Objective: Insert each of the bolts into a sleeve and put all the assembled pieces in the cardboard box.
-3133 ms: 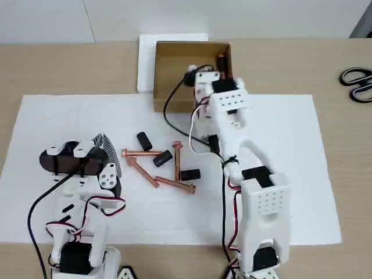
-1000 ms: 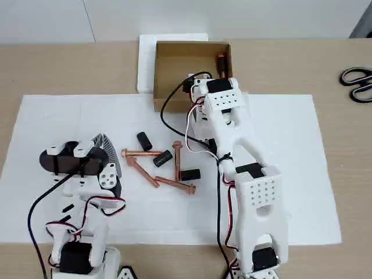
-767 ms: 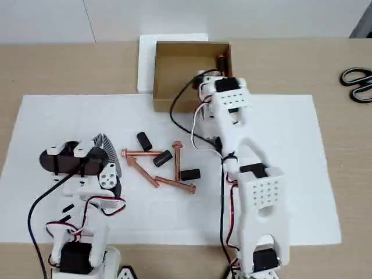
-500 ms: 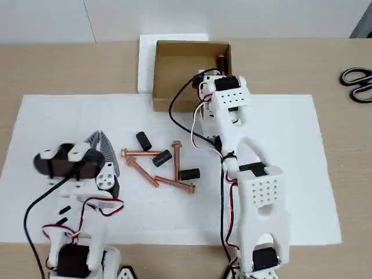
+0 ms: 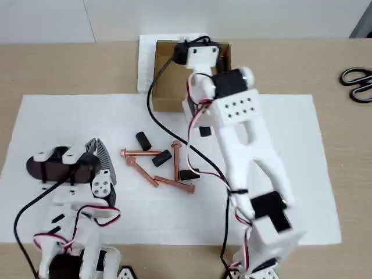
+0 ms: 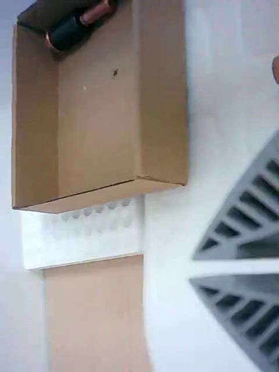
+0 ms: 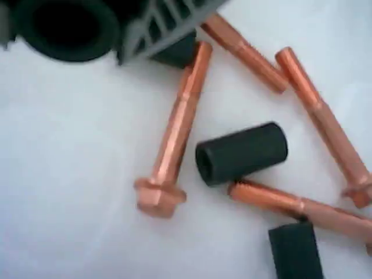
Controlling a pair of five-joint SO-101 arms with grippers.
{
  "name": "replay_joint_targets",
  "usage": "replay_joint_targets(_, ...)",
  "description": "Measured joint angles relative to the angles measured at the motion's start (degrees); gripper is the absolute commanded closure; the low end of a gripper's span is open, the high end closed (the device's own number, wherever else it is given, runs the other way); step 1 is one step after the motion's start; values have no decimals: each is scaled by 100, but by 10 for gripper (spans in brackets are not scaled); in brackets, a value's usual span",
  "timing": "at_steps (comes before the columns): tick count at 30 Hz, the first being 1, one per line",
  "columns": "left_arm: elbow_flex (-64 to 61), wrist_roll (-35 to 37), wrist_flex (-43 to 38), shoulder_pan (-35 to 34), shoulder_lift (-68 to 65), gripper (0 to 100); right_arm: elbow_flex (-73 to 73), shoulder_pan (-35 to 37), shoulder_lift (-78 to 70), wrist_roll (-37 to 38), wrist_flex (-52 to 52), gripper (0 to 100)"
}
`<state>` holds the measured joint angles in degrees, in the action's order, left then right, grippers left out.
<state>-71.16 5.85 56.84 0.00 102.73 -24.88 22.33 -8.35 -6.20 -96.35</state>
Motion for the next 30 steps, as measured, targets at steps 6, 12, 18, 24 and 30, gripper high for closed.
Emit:
replay_joint_targets(6, 862, 167, 299, 0, -1240, 993, 897, -457, 1081, 0, -9, 995)
replay_joint_targets(12, 1996, 765, 299, 0, -3042, 993, 1960, -580, 2259, 0, -18, 995)
replay_joint_targets(18, 2646, 1345, 466, 369, -4510, 994, 3323, -589, 2822, -18, 589, 994)
replay_joint_targets(24, 3007, 2004, 633, 1002, -5371, 994, 4870, -580, 3508, -35, 2092, 994)
replay_joint_targets(30, 3138, 2180, 633, 1073, -5996, 994, 6593, -563, 4158, -35, 3754, 994)
